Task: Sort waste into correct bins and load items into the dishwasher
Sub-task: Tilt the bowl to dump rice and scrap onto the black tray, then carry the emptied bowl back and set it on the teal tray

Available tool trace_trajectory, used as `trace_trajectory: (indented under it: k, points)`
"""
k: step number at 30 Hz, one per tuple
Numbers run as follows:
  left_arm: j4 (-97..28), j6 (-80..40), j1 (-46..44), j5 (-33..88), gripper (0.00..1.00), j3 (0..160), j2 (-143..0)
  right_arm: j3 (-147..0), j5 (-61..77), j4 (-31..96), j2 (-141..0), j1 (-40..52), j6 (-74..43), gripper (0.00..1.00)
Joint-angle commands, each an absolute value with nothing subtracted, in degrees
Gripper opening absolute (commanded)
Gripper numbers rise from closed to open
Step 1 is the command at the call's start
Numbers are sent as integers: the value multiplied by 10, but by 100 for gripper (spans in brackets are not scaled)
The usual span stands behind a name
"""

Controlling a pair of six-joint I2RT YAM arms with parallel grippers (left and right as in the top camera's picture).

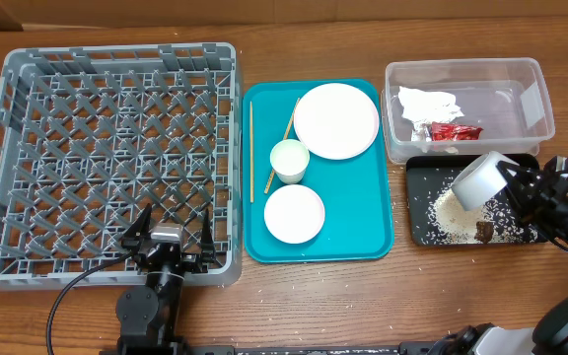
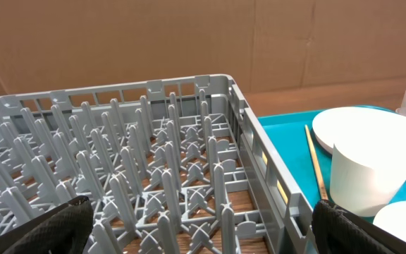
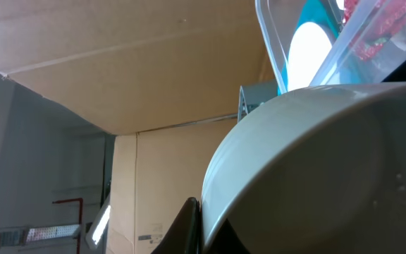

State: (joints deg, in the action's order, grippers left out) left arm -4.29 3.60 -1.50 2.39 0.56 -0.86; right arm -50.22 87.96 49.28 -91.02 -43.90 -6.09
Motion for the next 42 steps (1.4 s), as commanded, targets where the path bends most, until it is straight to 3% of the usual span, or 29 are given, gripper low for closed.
trace_trajectory:
  k: [1,24,42]
  points:
    - [-43,43,-12,25,100,3,-4,-503,899,485,-905,-444,-69,4]
    - [-43,43,-12,25,100,3,-4,-503,844,498,-904,-443,-29,4]
    - [-43,43,-12,25,100,3,-4,-522,567,526,-828,-443,-30,4]
